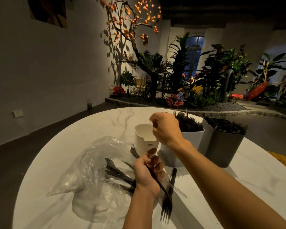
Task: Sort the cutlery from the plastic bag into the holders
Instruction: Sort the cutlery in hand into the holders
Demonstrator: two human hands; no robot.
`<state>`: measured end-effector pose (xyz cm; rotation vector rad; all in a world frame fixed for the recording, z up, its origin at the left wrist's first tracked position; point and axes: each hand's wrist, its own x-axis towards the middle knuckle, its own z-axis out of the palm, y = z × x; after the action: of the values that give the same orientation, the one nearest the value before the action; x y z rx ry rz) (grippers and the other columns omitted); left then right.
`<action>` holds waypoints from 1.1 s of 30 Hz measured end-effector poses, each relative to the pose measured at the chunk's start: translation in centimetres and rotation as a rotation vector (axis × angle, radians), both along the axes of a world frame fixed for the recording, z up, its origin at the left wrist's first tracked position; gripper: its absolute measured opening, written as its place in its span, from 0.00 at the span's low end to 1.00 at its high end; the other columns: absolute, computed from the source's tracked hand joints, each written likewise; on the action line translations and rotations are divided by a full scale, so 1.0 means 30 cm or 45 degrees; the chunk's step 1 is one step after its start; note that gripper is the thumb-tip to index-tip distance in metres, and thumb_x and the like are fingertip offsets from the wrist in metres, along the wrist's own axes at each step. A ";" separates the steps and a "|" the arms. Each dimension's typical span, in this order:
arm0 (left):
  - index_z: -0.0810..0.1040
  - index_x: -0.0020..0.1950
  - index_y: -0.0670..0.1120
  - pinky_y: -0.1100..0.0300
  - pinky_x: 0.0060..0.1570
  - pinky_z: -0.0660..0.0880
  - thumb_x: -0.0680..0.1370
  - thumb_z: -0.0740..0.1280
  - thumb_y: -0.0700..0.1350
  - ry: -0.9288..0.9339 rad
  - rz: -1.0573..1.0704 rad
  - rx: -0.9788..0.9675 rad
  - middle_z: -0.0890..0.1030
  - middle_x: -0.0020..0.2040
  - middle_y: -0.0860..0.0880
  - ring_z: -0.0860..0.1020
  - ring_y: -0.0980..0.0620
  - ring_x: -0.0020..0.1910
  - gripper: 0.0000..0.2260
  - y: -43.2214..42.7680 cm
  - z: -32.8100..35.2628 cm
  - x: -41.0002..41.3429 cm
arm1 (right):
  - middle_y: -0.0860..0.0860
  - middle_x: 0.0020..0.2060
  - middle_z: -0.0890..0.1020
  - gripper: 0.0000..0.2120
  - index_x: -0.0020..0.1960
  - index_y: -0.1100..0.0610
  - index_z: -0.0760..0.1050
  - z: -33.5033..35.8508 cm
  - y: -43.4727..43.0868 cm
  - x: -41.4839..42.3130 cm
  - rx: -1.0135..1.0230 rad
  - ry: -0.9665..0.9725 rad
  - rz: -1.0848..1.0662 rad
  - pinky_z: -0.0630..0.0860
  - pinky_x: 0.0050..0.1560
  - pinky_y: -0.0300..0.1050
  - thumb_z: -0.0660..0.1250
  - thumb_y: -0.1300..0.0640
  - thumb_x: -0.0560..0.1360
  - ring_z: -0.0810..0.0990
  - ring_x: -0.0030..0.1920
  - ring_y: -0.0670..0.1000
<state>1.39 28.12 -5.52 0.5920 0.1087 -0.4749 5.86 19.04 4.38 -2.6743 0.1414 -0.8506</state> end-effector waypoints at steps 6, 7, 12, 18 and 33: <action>0.77 0.47 0.42 0.60 0.29 0.59 0.68 0.59 0.42 0.032 0.007 0.078 0.74 0.34 0.47 0.67 0.53 0.26 0.12 0.002 -0.007 0.007 | 0.54 0.60 0.81 0.20 0.68 0.54 0.78 -0.068 0.023 0.011 -0.200 0.328 0.050 0.79 0.58 0.55 0.67 0.64 0.76 0.79 0.59 0.58; 0.77 0.47 0.42 0.60 0.28 0.59 0.68 0.59 0.41 0.030 0.005 0.083 0.74 0.34 0.47 0.67 0.53 0.26 0.11 0.004 -0.006 0.007 | 0.54 0.59 0.80 0.20 0.68 0.53 0.78 -0.061 0.025 0.002 -0.216 0.300 0.068 0.79 0.57 0.54 0.67 0.63 0.77 0.78 0.59 0.57; 0.73 0.45 0.44 0.60 0.27 0.54 0.70 0.56 0.40 -0.023 0.010 0.018 0.68 0.32 0.49 0.60 0.53 0.26 0.08 0.020 0.000 0.017 | 0.49 0.44 0.83 0.07 0.49 0.53 0.83 0.020 0.041 -0.103 -0.140 0.488 0.129 0.82 0.44 0.49 0.67 0.61 0.75 0.81 0.46 0.52; 0.76 0.53 0.42 0.64 0.24 0.61 0.75 0.53 0.38 0.052 0.118 -0.109 0.68 0.29 0.50 0.63 0.55 0.23 0.13 0.034 0.008 0.020 | 0.53 0.43 0.84 0.08 0.52 0.59 0.80 0.025 0.056 -0.259 -0.096 1.059 0.128 0.83 0.43 0.44 0.72 0.59 0.75 0.84 0.37 0.48; 0.76 0.51 0.42 0.61 0.32 0.63 0.77 0.52 0.38 0.019 0.139 -0.190 0.69 0.30 0.49 0.65 0.53 0.25 0.13 0.042 0.012 0.027 | 0.57 0.49 0.85 0.10 0.57 0.62 0.78 -0.026 0.063 -0.243 0.141 1.218 0.156 0.84 0.50 0.48 0.70 0.61 0.76 0.85 0.42 0.52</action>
<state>2.20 29.38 -5.15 0.4337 0.1181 -0.3783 -1.43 20.94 3.59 -2.7014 0.2256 0.5058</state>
